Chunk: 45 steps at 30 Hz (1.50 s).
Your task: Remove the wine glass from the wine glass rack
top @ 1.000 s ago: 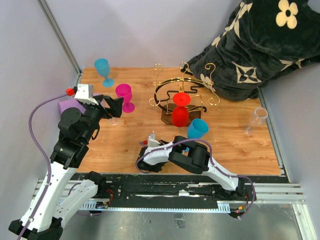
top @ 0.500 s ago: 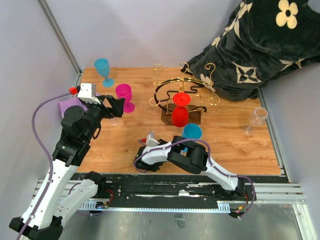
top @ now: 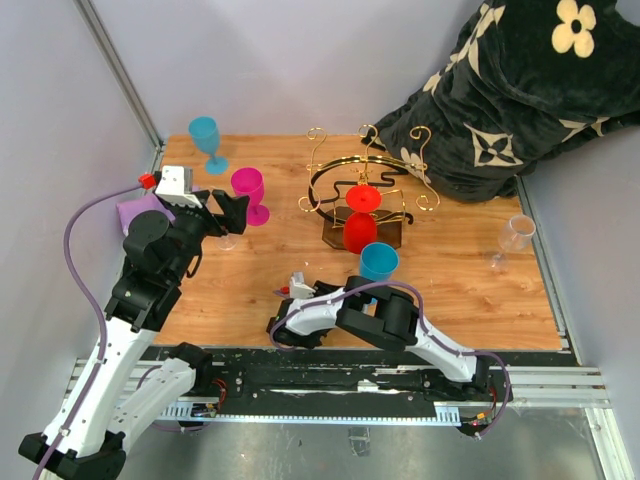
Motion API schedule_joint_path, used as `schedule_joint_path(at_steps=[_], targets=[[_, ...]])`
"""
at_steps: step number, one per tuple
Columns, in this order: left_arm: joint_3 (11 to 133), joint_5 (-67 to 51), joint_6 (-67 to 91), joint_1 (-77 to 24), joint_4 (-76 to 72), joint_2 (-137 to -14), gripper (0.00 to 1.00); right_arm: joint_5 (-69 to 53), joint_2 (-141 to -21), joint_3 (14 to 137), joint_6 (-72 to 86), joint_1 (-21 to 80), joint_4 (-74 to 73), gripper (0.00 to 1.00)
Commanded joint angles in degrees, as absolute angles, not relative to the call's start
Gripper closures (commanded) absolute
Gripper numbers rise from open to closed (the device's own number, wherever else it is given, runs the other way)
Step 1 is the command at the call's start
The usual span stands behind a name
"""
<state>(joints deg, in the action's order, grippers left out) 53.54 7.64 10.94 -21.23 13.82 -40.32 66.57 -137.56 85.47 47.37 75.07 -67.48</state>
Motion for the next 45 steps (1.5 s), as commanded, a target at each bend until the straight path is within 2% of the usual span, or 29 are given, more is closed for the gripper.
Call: schedule_joint_path(at_steps=[1,8,14,19,23,38,41,45], targets=[[54.0,8.3,10.3,-21.7,13.2,-40.8,0.04,56.9,-145.7,80.9,43.7,78.9,-56.2,0.65],[53.9,8.5,10.1,-21.7,13.0,-40.9,0.04,54.1,-144.7,82.5,40.9,82.2,-54.8,0.67],[53.8,8.5,10.1,-21.7,12.8,-41.0,0.04,51.8,-143.4,83.1,37.9,84.1,-52.6,0.65],[53.9,8.6,9.9,-21.7,13.0,-40.9,0.04,47.9,-140.5,80.5,32.6,84.2,-46.4,0.38],[54.0,8.7,9.8,-21.7,13.0,-41.0,0.04,44.9,-138.1,79.6,30.1,84.3,-43.3,0.28],[54.1,9.5,9.4,-21.7,13.2,-41.5,0.04,33.0,-130.3,82.5,21.5,87.6,-35.6,0.29],[54.3,10.6,9.2,-21.7,13.3,-41.3,0.04,32.3,-125.4,83.2,19.6,89.5,-34.6,0.29],[55.8,12.3,9.0,-21.7,14.4,-41.4,0.03,30.4,-111.8,83.8,17.8,90.6,-32.9,0.29]])
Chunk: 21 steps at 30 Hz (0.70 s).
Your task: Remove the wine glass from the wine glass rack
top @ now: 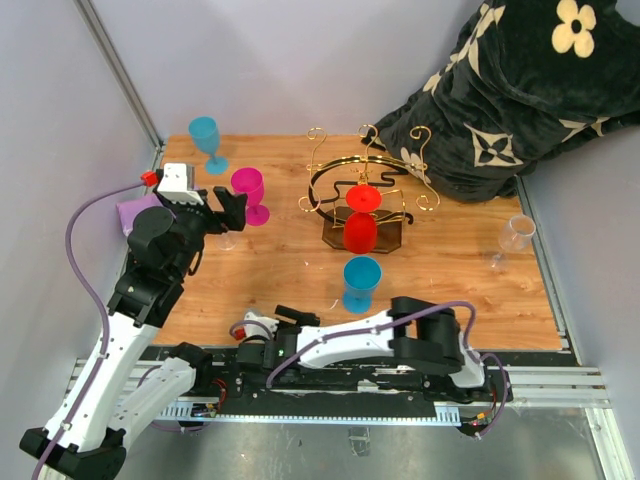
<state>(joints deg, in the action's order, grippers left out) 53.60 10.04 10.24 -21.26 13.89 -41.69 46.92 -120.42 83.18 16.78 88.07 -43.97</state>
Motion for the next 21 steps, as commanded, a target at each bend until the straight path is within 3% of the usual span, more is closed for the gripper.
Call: schedule_joint_path(at_steps=[1,6,9,13,18,21], targets=[[56.1,12.3,8.8,-21.7,14.8,-41.5,0.03,30.1,-108.2,84.3,18.2,90.5,-33.0,0.30],[57.8,14.4,9.8,-21.7,16.4,-42.9,0.03,25.2,-90.4,89.3,22.8,86.5,-37.8,0.45],[59.3,16.7,12.3,-21.7,18.8,-44.5,0.05,20.6,-78.5,86.5,27.1,80.8,-37.0,0.46],[61.0,13.1,14.8,-21.7,19.7,-46.6,0.10,10.1,-64.4,82.9,35.2,65.8,-39.4,0.46],[66.1,0.6,19.0,-21.7,20.1,-53.3,0.29,-4.7,-59.2,82.3,35.9,46.3,-42.5,0.43],[68.9,-4.0,20.8,-21.9,20.4,-57.4,0.32,-13.9,-60.5,80.7,36.1,37.2,-40.4,0.45]])
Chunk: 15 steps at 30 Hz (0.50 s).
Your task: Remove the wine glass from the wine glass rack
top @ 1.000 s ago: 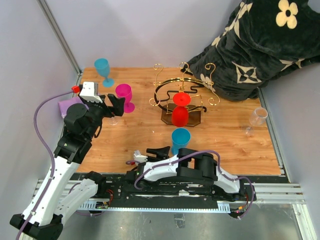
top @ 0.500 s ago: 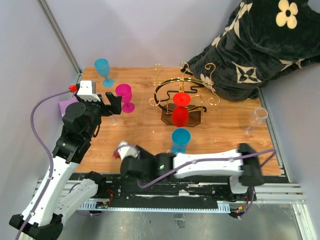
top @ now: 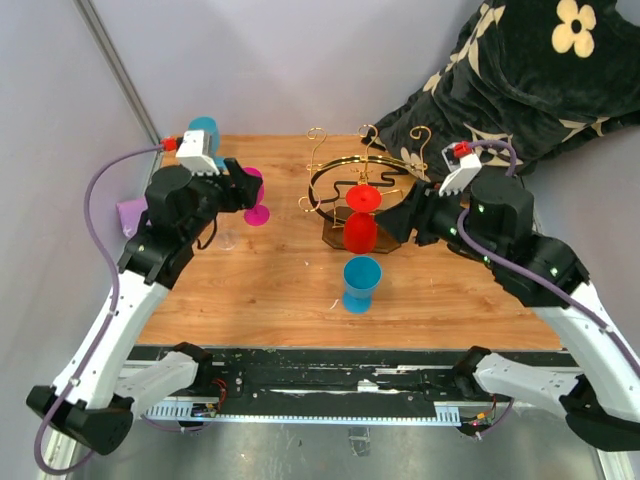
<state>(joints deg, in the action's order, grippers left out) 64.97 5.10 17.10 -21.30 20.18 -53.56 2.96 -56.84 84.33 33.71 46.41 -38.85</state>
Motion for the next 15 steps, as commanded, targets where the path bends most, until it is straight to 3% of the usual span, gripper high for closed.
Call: schedule_joint_path(at_steps=[1,9,15], targets=[[69.8,-6.3,21.4,-22.1,20.2,-59.0,0.32,-16.2,-61.1,80.3,36.1,35.0,-39.9,0.45],[86.1,-15.2,22.1,-29.3,31.1,-76.4,0.26,-19.0,-61.9,77.4,35.3,28.1,-36.4,0.48],[87.8,-22.5,26.2,-29.6,30.4,-82.1,0.29,-18.1,-59.4,76.4,34.4,25.9,-36.4,0.47]])
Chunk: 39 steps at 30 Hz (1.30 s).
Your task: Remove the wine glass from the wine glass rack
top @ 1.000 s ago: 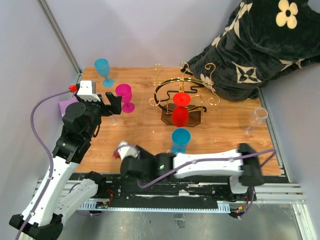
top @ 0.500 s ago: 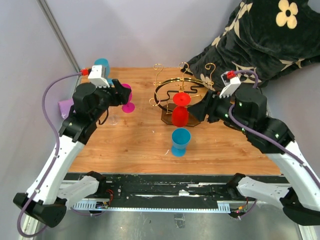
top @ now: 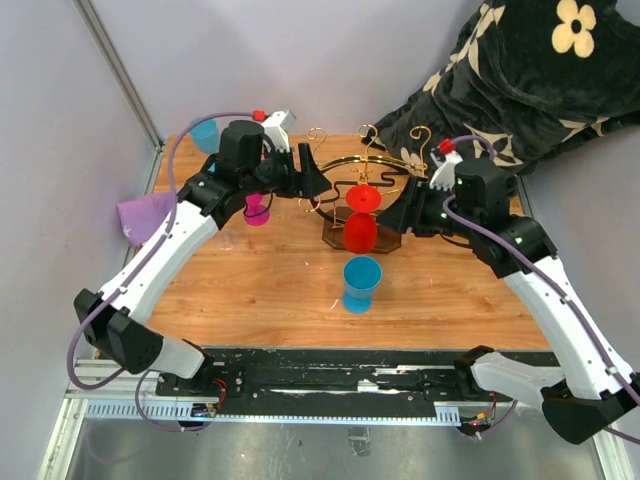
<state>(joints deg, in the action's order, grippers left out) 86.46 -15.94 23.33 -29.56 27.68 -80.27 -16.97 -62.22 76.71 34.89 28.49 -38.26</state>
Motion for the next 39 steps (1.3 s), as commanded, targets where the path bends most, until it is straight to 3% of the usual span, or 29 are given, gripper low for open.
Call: schedule_joint_path(at_steps=[1,20,30,35,38,39], targets=[[87.4,-23.3,26.7,-29.8,30.1,-82.9,0.31,-18.1,-59.0,76.2,34.3,25.3,-36.4,0.47],[86.4,-29.0,32.0,-33.9,22.3,-91.8,0.35,-23.3,-52.5,72.6,32.9,16.1,-36.6,0.47],[87.5,-29.7,34.0,-33.9,20.3,-92.9,0.74,-25.0,-51.2,70.8,32.7,13.4,-36.6,0.47],[87.7,-28.5,34.4,-33.9,20.0,-92.7,0.84,-25.5,-50.9,70.0,32.8,13.3,-36.3,0.47],[87.8,-28.4,35.0,-33.9,19.5,-92.8,0.99,-25.6,-50.7,69.5,32.9,13.1,-36.3,0.47],[87.8,-28.4,35.4,-33.9,19.3,-92.8,0.99,-25.7,-50.7,69.4,32.9,13.1,-36.2,0.47]])
